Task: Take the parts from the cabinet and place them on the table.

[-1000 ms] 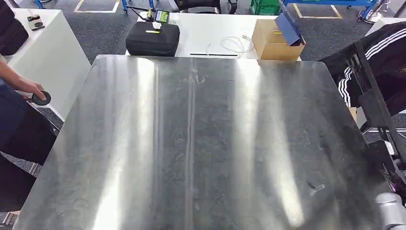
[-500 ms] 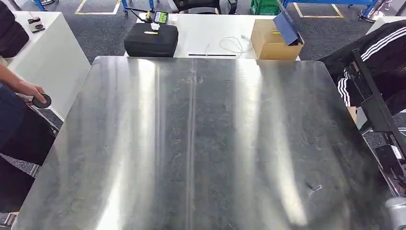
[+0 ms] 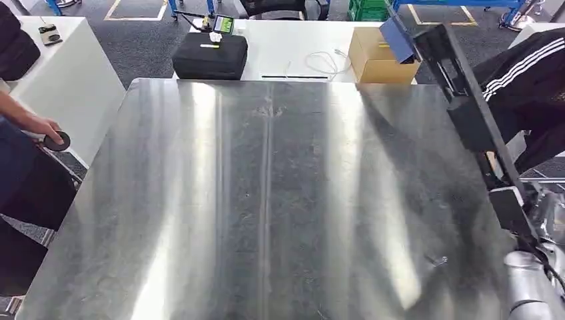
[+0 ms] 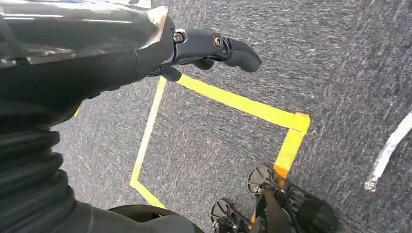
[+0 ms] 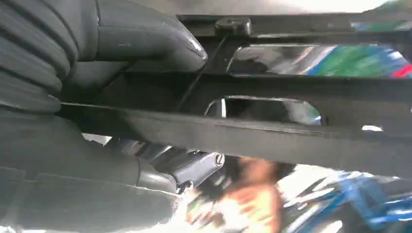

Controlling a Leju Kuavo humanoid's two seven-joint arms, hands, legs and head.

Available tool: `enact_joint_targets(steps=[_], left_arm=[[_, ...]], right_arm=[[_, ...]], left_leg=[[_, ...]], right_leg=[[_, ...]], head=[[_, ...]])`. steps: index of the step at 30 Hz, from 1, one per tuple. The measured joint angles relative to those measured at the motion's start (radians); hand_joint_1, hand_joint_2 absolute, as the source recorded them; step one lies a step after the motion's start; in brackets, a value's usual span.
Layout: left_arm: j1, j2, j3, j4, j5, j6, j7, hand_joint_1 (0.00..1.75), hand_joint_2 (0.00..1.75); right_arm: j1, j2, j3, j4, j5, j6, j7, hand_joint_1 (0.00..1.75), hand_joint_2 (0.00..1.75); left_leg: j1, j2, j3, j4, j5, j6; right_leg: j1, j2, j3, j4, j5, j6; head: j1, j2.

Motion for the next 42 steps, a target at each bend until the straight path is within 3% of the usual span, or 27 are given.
enact_joint_targets(steps=[4,8,13,16,21,28,30,32,35,42], left_arm=[[0.000,0.002,0.000,0.000,0.010,0.004,-0.004,0.00,1.75],[0.000,0.001,0.000,0.000,0.013,0.006,-0.001,0.00,1.75],[0.002,0.002,0.000,0.000,0.006,0.008,0.002,0.00,1.75],[0.004,0.003,0.000,0.000,0.005,0.013,0.001,0.00,1.75],[0.004,0.005,-0.001,0.000,-0.002,0.009,-0.007,0.00,1.75],[0.006,0.008,-0.005,0.000,-0.005,0.007,-0.010,0.00,1.75],[0.005,0.009,-0.007,0.000,-0.008,0.007,-0.010,0.00,1.75],[0.006,0.010,-0.009,0.000,-0.010,0.007,-0.010,0.00,1.75],[0.007,0.012,-0.011,0.000,-0.010,0.009,-0.010,0.00,1.75],[0.006,0.016,-0.016,0.000,-0.016,0.010,-0.003,0.00,1.75]], right_arm=[[0.093,0.056,0.204,-0.318,-0.050,0.024,0.039,1.75,1.75],[0.172,0.075,0.377,-0.530,-0.047,0.040,0.046,1.75,1.75],[0.250,0.080,0.524,-0.673,0.053,0.015,0.101,1.75,1.75],[0.260,0.079,0.565,-0.696,0.110,-0.017,0.156,1.75,1.75],[0.201,0.064,0.560,-0.635,0.154,-0.056,0.206,1.75,1.75],[0.000,0.030,0.491,-0.310,0.273,-0.190,0.226,1.75,1.75],[-0.038,0.025,0.472,-0.233,0.416,-0.234,0.289,1.75,1.75],[-0.066,0.016,0.433,-0.185,0.535,-0.240,0.306,1.75,1.75],[-0.105,0.012,0.368,-0.104,0.567,-0.243,0.252,1.75,1.75],[-0.157,0.014,0.258,0.079,0.455,-0.251,0.092,1.75,1.75]], left_leg=[[0.000,0.001,0.000,-0.002,0.000,-0.001],[0.001,0.001,0.000,-0.005,0.000,-0.001],[0.001,0.000,-0.001,-0.009,0.000,-0.001],[0.001,0.000,-0.001,-0.011,0.000,-0.001],[0.000,0.001,-0.001,-0.011,0.000,-0.001],[-0.001,-0.001,0.002,-0.011,0.001,0.000],[-0.001,0.000,0.002,-0.010,0.001,0.000],[-0.001,-0.002,0.002,-0.010,0.001,0.000],[-0.001,-0.001,0.002,-0.010,0.001,0.000],[-0.001,-0.001,0.003,-0.010,0.001,0.000]], right_leg=[[0.000,0.000,-0.002,0.000,0.000,-0.001],[0.000,0.001,-0.003,-0.002,-0.001,-0.001],[0.000,0.000,-0.002,-0.007,-0.001,-0.001],[0.000,0.000,-0.002,-0.009,0.000,-0.001],[-0.001,0.000,-0.002,-0.010,0.000,-0.001],[-0.002,0.000,0.001,-0.010,0.000,0.000],[-0.002,0.000,0.001,-0.010,0.000,0.000],[-0.002,-0.001,0.002,-0.010,0.000,0.000],[-0.002,-0.001,0.002,-0.010,0.000,0.000],[-0.002,-0.001,0.002,-0.010,0.000,0.000]], head=[[0.000,0.000],[0.000,0.000],[0.000,0.000],[0.000,0.000],[0.000,0.000],[0.000,0.000],[0.000,0.000],[0.000,0.000],[-0.001,0.000],[0.000,0.000]])
